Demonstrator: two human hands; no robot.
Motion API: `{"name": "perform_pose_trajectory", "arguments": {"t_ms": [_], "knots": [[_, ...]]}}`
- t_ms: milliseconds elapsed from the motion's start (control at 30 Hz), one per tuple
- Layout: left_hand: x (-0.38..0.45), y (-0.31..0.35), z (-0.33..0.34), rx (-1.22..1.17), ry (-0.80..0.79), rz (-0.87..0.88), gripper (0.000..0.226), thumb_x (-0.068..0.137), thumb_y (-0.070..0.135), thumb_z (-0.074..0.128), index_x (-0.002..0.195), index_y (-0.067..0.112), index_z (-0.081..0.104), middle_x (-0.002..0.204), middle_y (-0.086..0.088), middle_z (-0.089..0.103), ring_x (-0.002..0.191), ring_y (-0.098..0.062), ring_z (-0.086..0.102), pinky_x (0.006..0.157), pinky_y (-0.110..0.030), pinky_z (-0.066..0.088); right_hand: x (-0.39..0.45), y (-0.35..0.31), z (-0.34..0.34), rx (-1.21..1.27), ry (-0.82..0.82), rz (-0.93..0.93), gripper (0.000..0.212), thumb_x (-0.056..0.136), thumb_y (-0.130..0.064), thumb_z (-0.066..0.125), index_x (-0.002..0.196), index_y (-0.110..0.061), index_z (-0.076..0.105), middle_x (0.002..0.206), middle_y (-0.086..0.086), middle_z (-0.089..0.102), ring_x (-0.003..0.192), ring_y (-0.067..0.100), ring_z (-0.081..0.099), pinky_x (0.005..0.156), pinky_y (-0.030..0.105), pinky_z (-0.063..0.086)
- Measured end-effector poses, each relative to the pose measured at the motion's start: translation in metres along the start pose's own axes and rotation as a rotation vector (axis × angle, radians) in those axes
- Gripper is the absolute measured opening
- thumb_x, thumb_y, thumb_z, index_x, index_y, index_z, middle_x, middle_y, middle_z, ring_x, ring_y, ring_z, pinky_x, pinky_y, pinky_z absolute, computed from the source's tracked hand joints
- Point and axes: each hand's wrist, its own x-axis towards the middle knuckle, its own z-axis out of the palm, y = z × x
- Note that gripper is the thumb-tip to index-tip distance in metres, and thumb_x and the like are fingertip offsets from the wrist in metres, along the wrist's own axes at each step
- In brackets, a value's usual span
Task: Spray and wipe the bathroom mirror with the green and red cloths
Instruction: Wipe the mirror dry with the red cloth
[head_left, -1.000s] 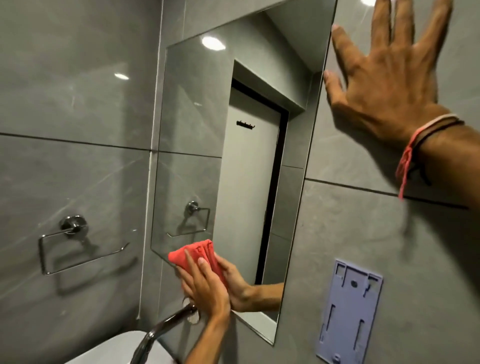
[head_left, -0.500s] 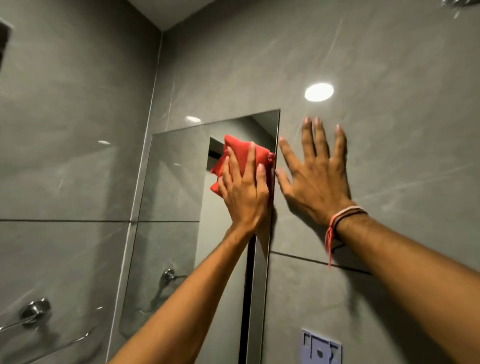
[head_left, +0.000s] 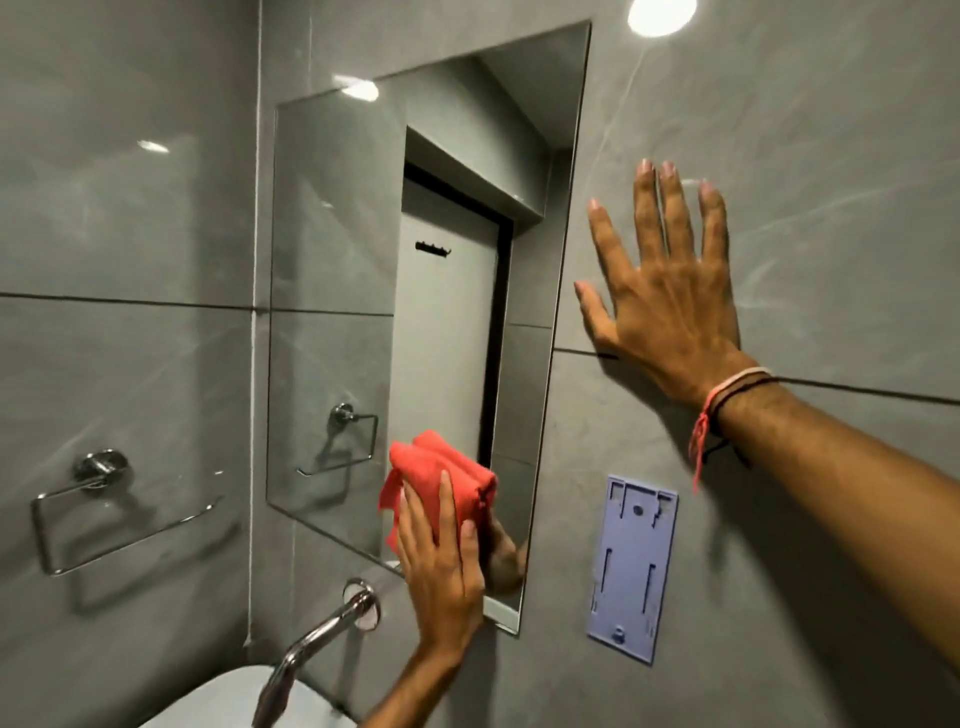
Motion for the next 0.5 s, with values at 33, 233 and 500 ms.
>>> {"name": "perform_pose_trajectory", "arguments": {"t_ms": [33, 233, 500], "knots": [[-0.019, 0.002, 0.005, -0.030, -0.003, -0.081, 0.069, 0.098, 0.065, 0.019, 0.159, 0.034, 0.013, 0.169, -0.004, 0.009, 0.157, -0.029, 0.015, 0.125, -0.055, 0.013, 0.000, 0.000, 0.000, -0.002, 0.004, 0.000, 0.078, 0.101, -0.057, 0.039, 0.166, -0.020, 0.016, 0.173, 0.029, 0.004, 0.162, 0.045, 0.005, 0.129, 0.066, 0.006], [-0.018, 0.079, 0.026, 0.015, 0.026, -0.293, 0.054, 0.104, 0.047, 0.017, 0.149, 0.022, 0.031, 0.155, -0.025, 0.043, 0.137, -0.045, 0.049, 0.111, -0.047, 0.036, 0.004, 0.001, -0.006, 0.041, 0.020, 0.018, 0.075, 0.100, -0.056, 0.040, 0.164, -0.019, 0.025, 0.172, 0.029, 0.011, 0.161, 0.044, 0.011, 0.129, 0.065, 0.011], [0.153, 0.210, -0.006, -0.262, 0.180, -0.168, 0.063, 0.103, 0.052, 0.033, 0.157, 0.038, 0.003, 0.171, -0.015, 0.006, 0.157, -0.033, 0.010, 0.124, -0.053, 0.009, -0.007, 0.000, -0.031, 0.415, 0.143, 0.164, 0.066, 0.096, -0.048, 0.055, 0.153, -0.016, 0.048, 0.160, 0.020, 0.046, 0.145, 0.037, 0.049, 0.121, 0.050, 0.040]]}}
